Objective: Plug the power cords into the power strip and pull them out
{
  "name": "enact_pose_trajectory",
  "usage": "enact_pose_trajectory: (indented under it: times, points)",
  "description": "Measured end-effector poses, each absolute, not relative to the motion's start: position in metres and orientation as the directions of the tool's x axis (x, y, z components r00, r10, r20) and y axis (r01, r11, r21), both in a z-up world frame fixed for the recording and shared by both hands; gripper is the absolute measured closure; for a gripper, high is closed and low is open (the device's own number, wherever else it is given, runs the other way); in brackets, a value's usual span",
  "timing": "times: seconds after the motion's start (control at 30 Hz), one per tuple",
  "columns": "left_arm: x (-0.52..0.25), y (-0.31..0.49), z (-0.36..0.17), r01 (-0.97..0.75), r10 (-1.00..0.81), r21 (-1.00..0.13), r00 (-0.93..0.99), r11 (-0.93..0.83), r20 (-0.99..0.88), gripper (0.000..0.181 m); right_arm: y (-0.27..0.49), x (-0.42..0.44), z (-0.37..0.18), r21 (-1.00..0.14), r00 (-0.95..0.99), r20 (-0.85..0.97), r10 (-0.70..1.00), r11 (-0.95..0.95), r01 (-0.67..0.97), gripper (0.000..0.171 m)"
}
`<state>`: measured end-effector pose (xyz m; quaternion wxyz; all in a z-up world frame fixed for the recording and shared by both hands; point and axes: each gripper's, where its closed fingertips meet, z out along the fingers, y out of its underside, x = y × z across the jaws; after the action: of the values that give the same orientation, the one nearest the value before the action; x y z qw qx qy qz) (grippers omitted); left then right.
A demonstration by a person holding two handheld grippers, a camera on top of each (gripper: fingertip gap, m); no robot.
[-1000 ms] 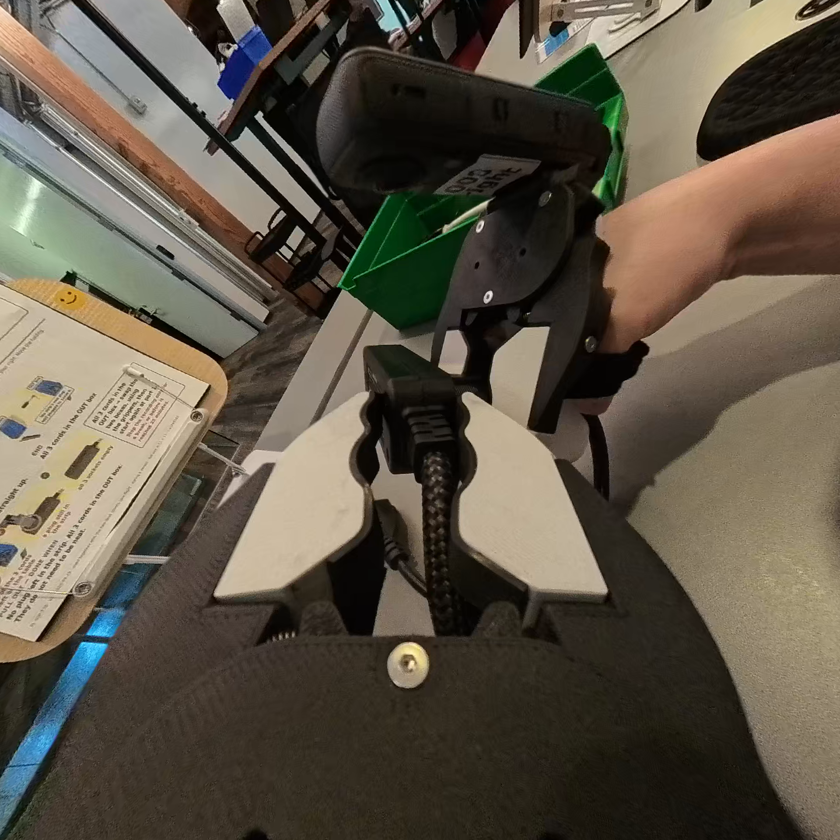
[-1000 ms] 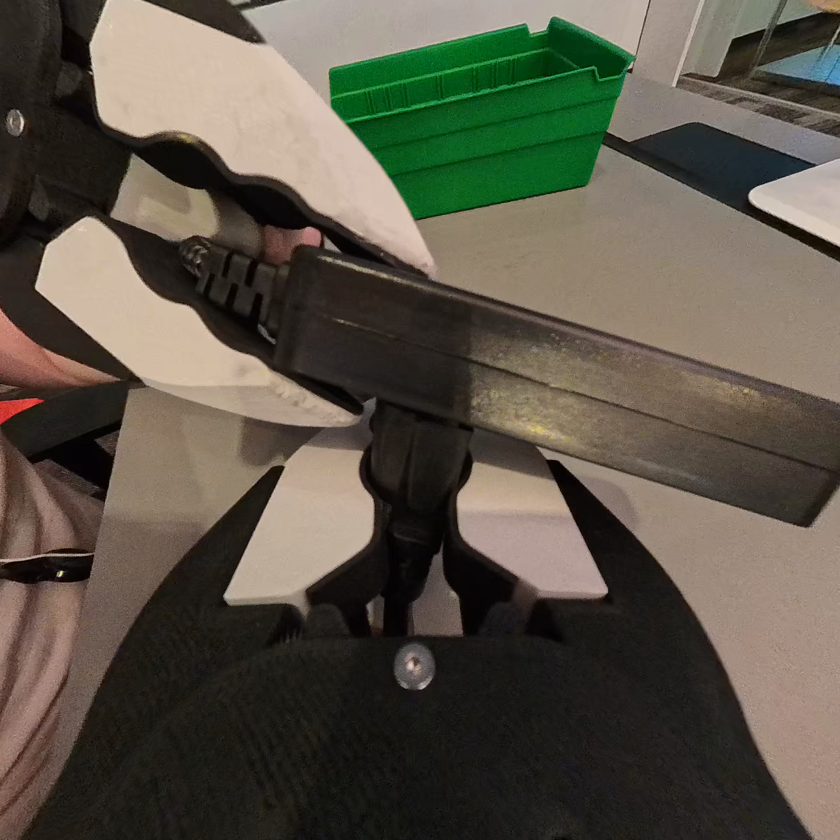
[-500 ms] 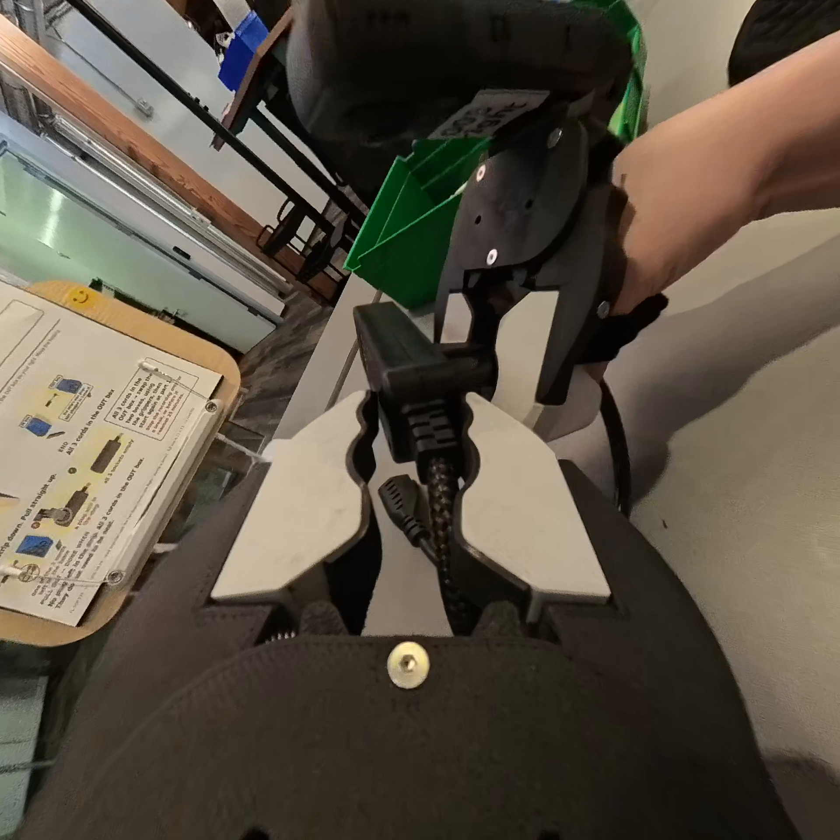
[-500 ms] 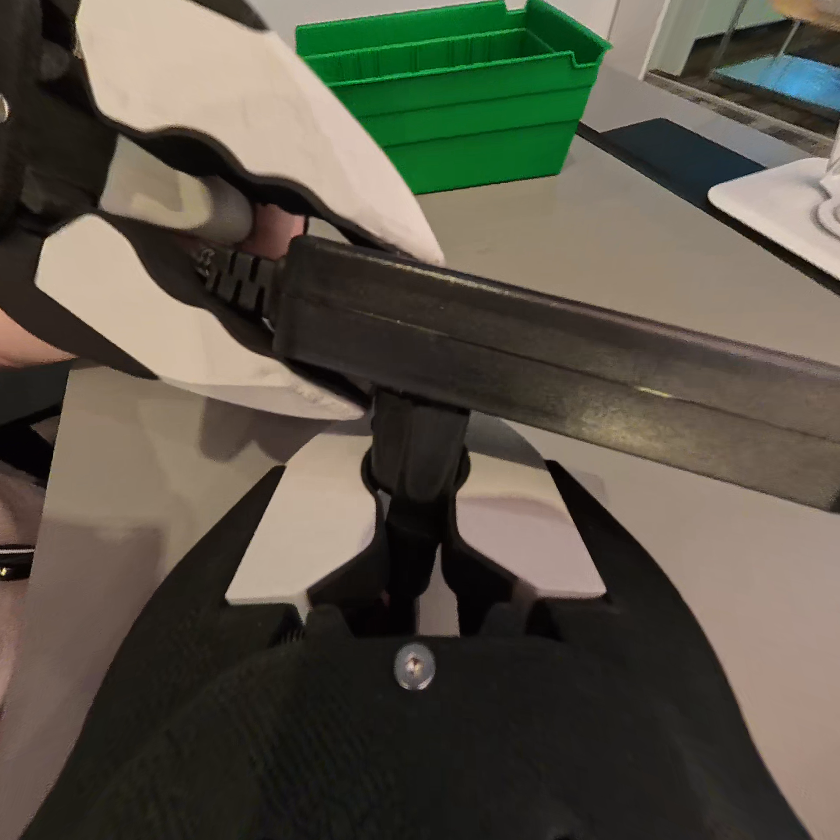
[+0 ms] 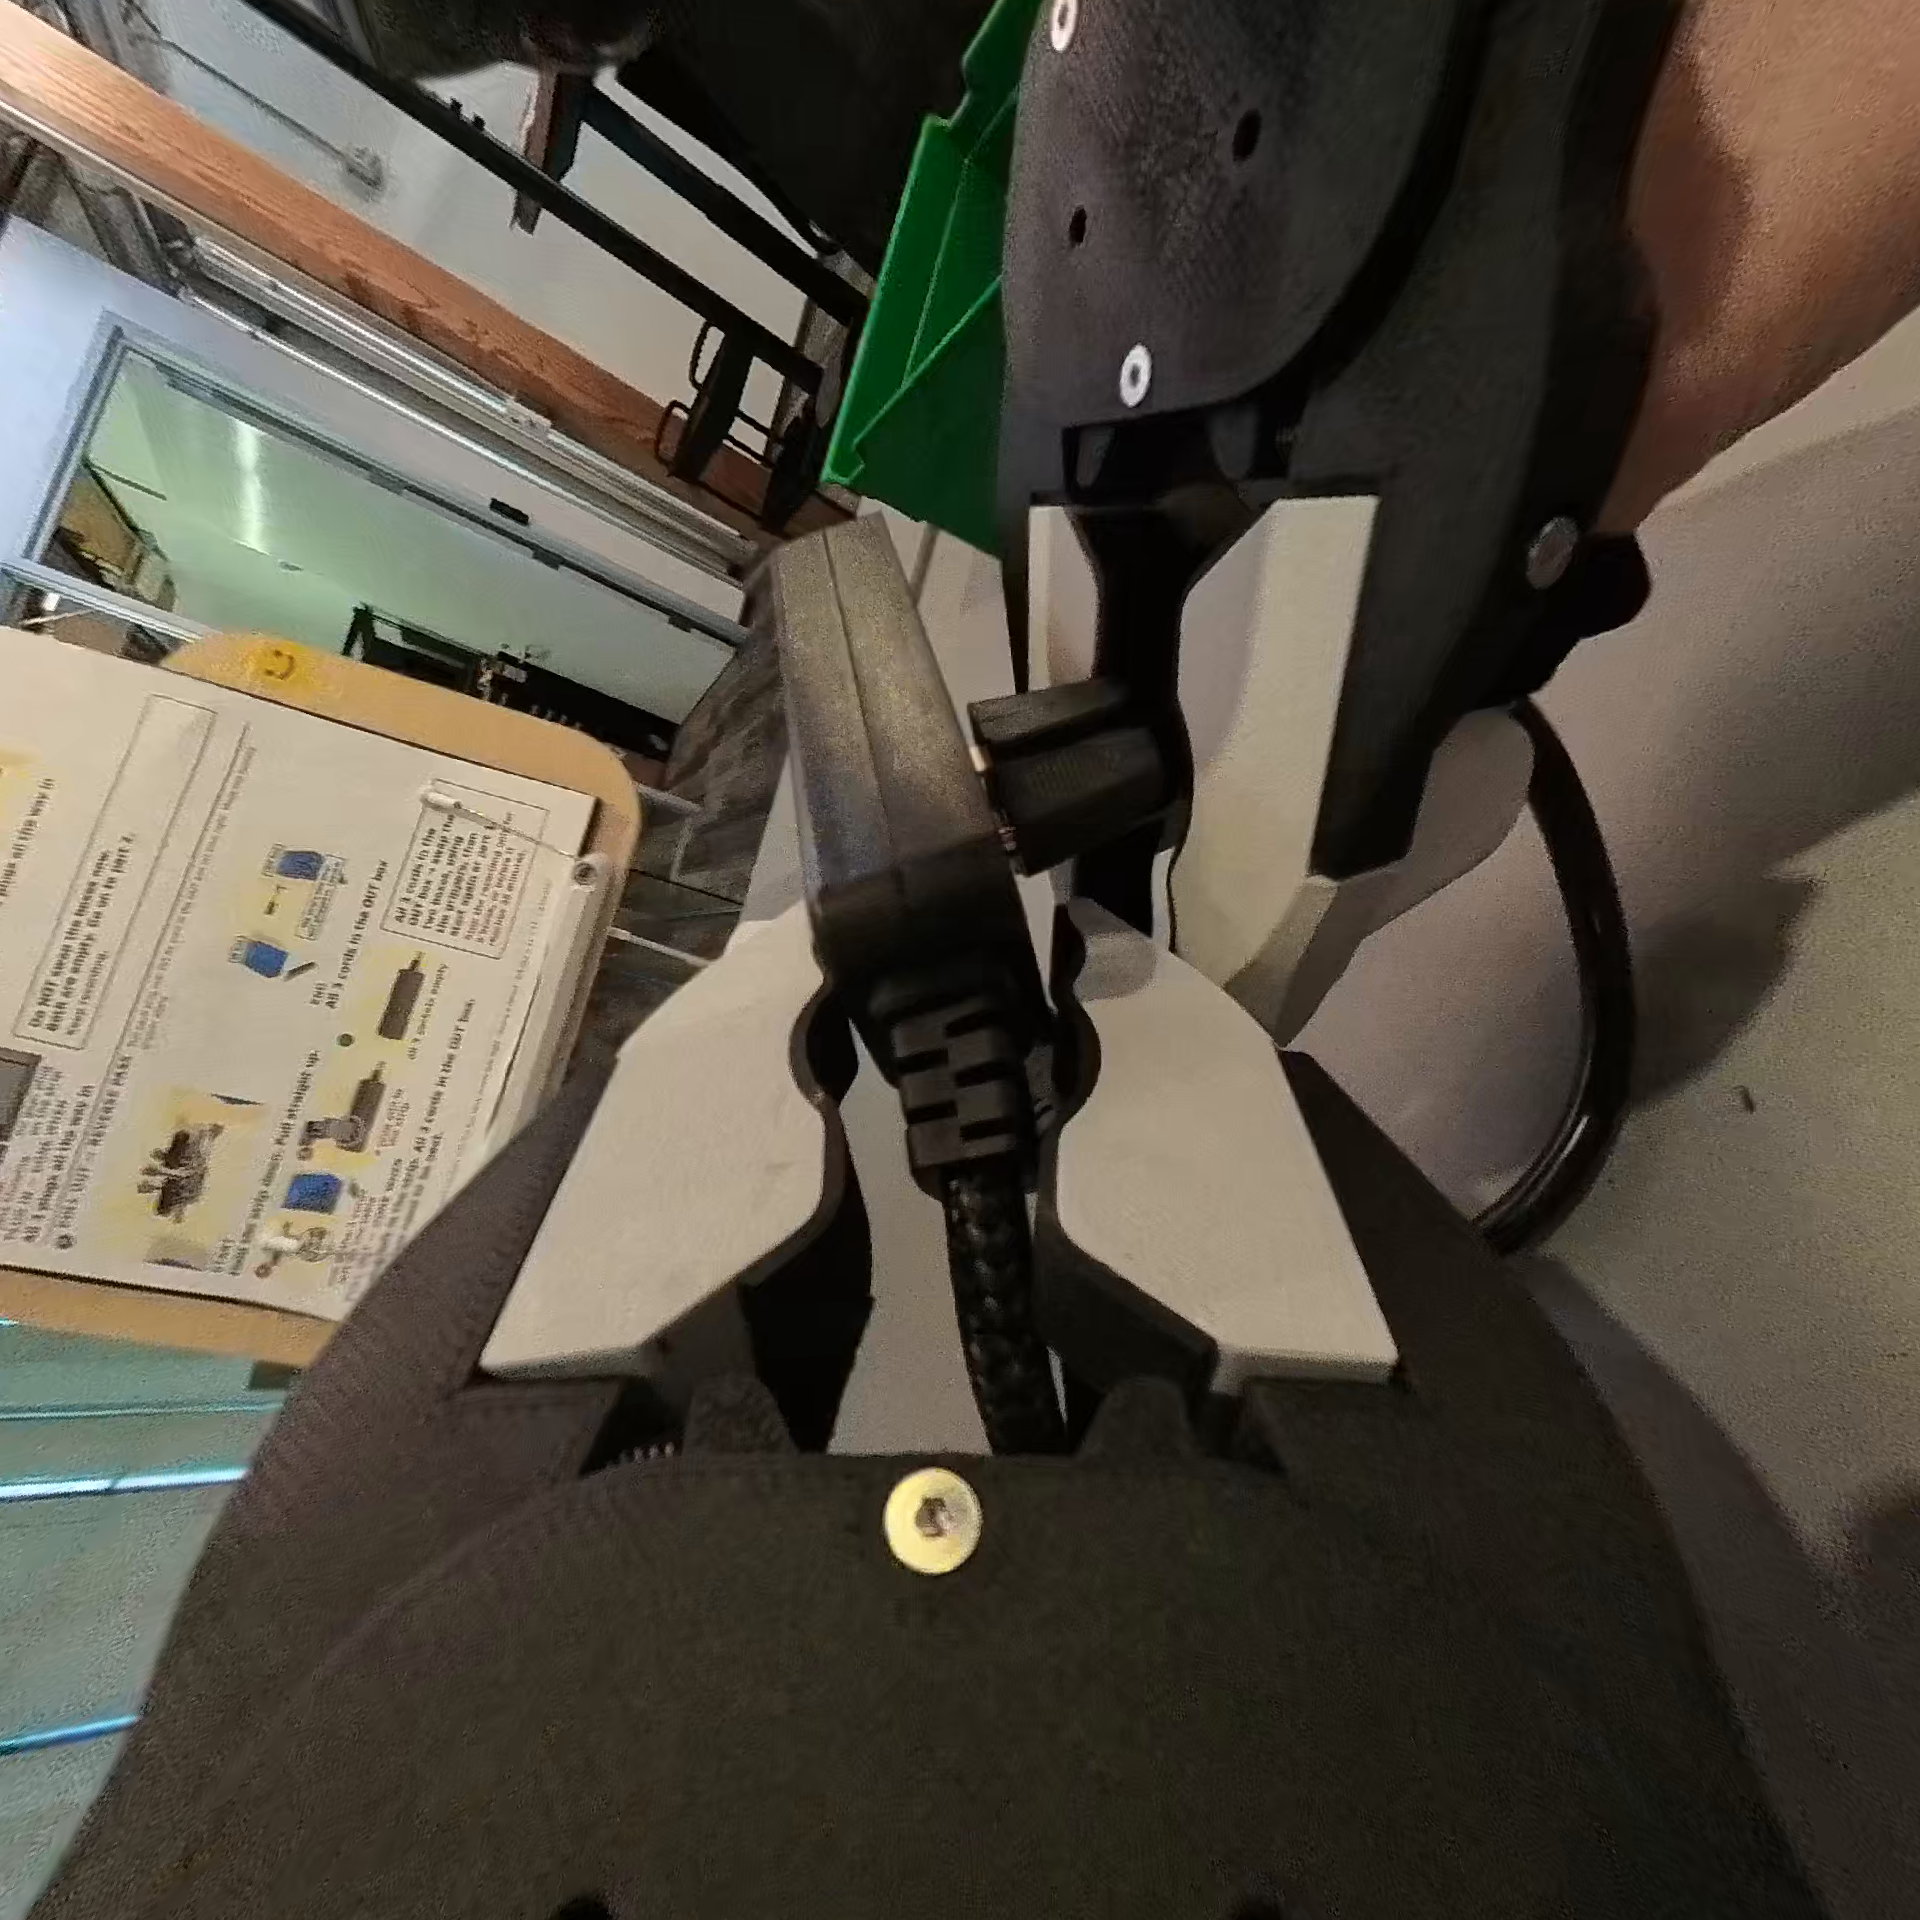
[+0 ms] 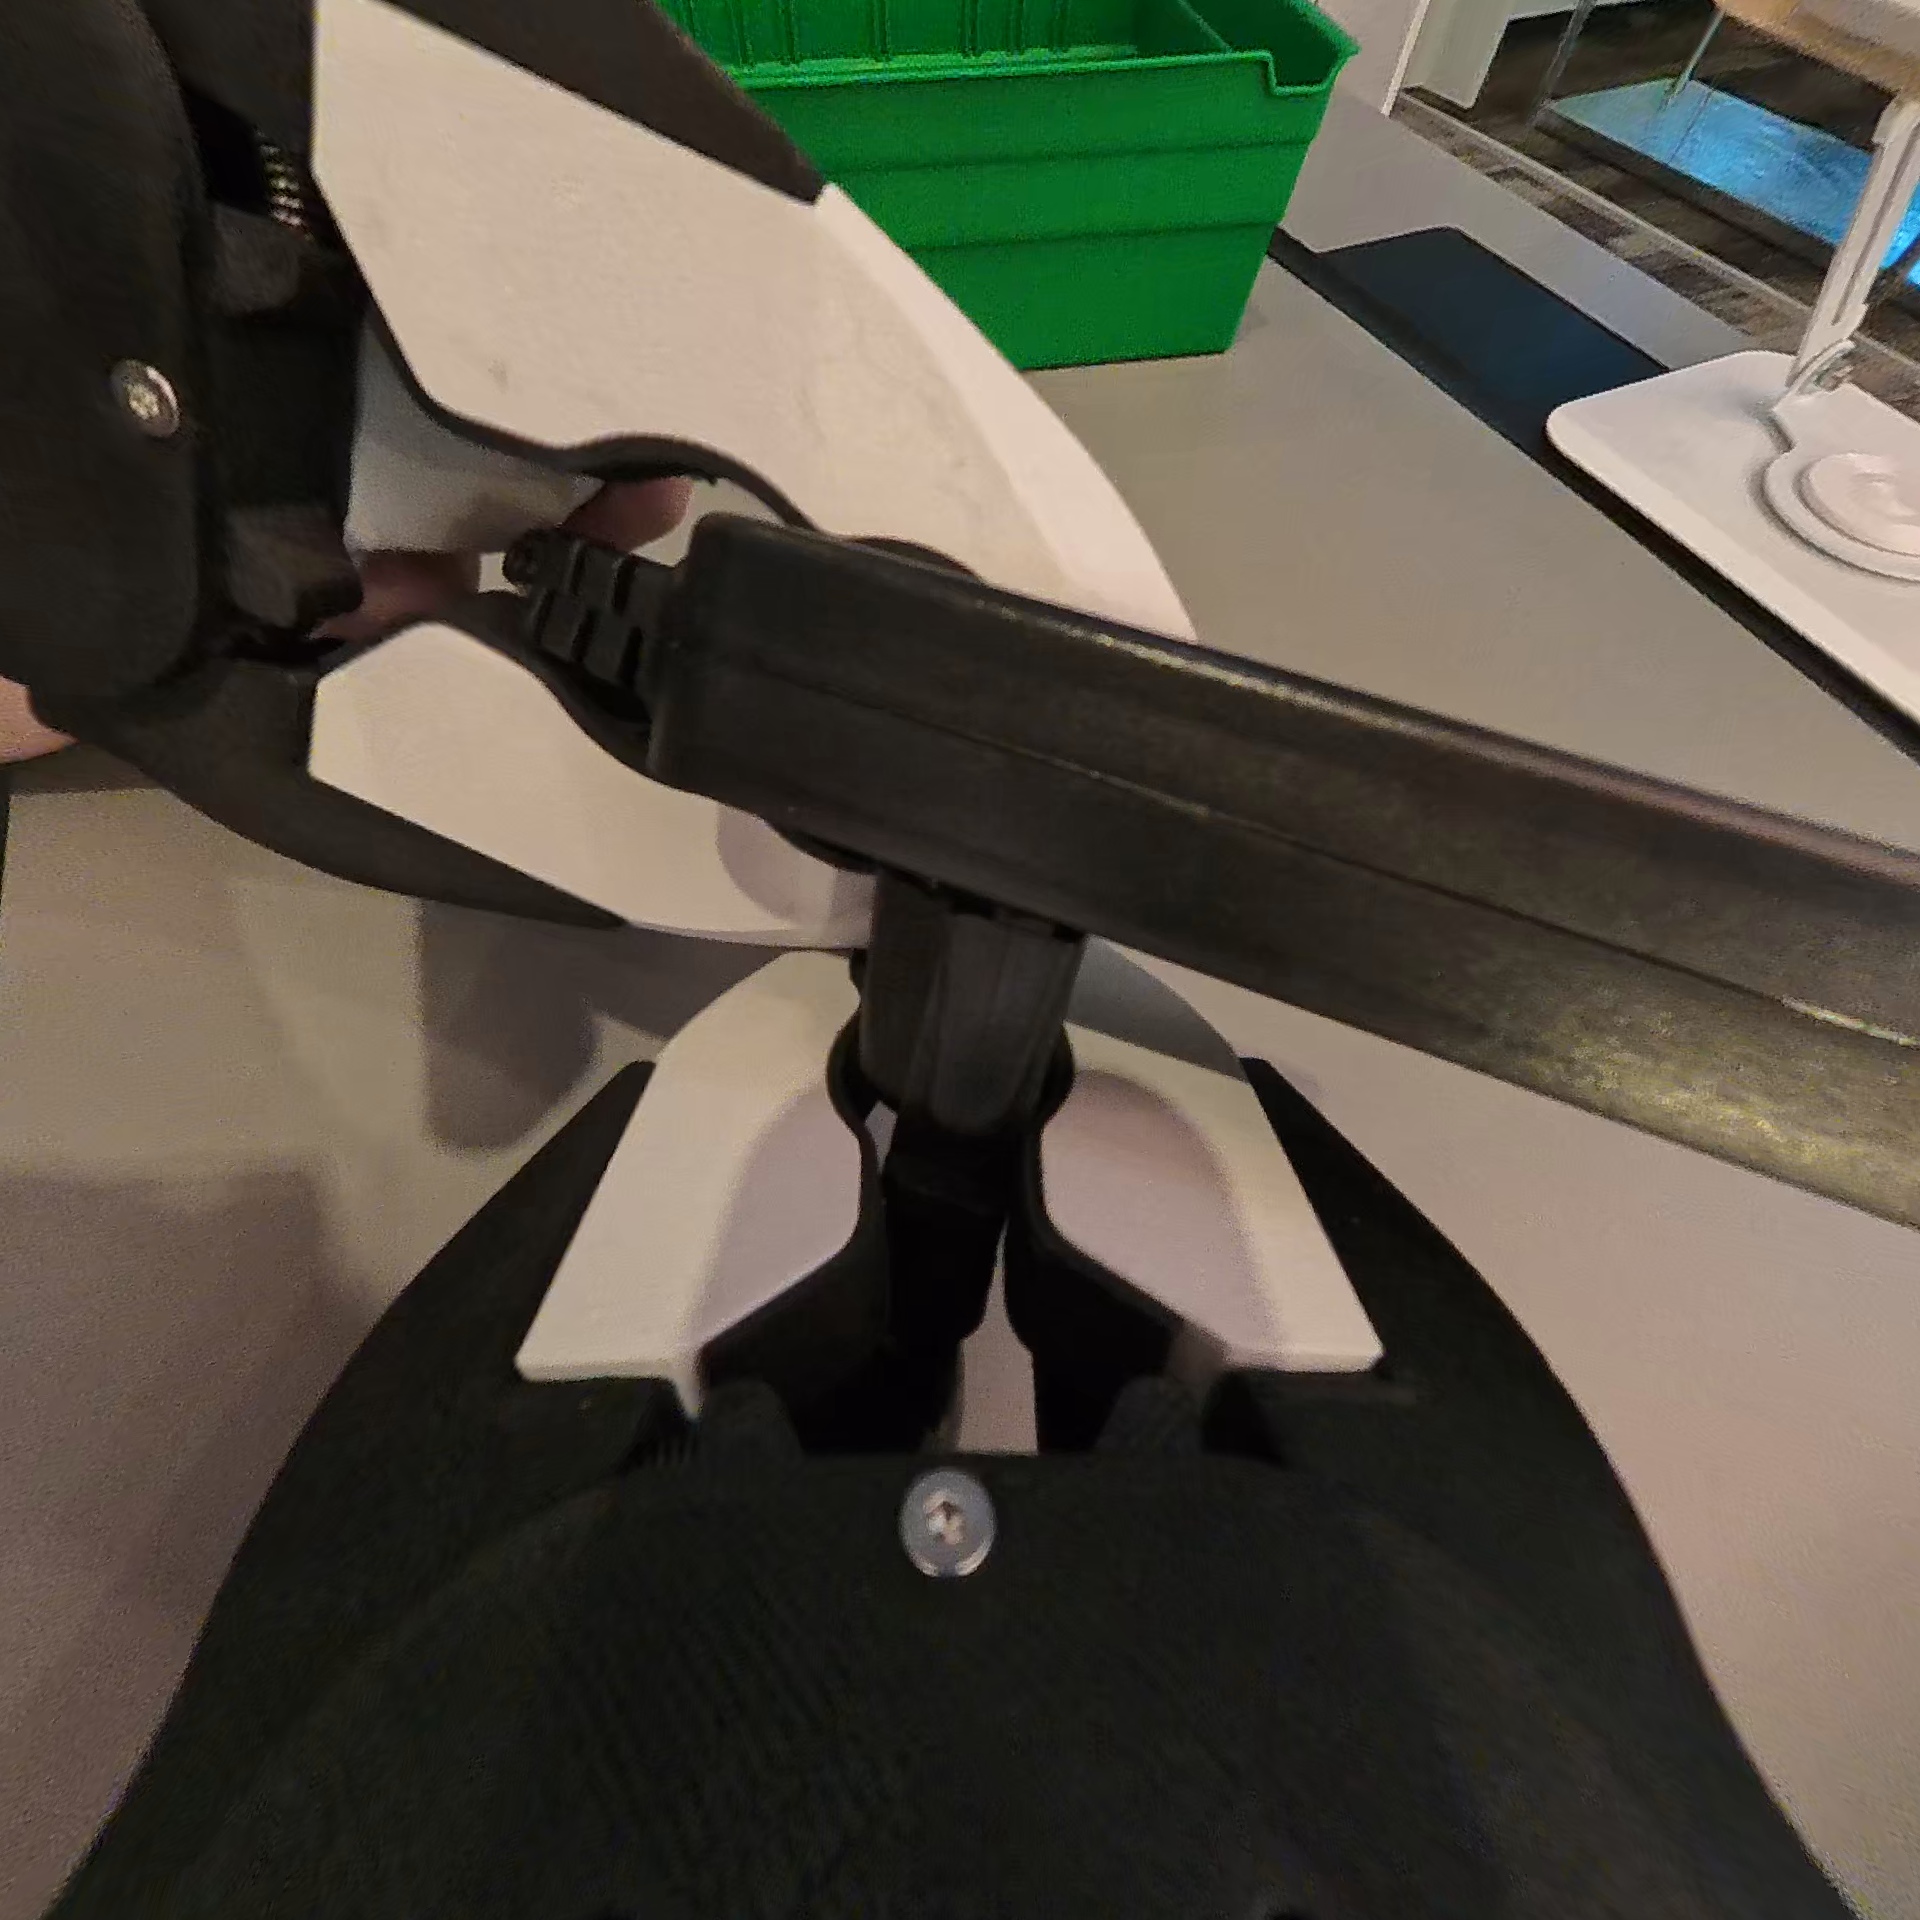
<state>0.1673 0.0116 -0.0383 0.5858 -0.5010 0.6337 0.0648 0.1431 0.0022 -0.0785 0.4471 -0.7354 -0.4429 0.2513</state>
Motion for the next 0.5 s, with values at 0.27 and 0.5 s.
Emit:
enact_pose_trajectory:
  times: [0.27, 0.5]
  points:
    - [0.1610, 0.0066, -0.0381, -0.680, -0.643, -0.545, 0.140, 0.491, -0.753, 0.147, -0.0052, 0.1382, -0.0812, -0.846, 0.414, 0.141, 0.899, -0.107, 0.522, 0.145]
    - [0.1593, 0.0108, -0.0378, -0.670, -0.672, -0.598, 0.197, 0.439, -0.714, 0.148, -0.0018, 0.1353, -0.0764, -0.876, 0.442, 0.095, 0.892, -0.137, 0.463, 0.143]
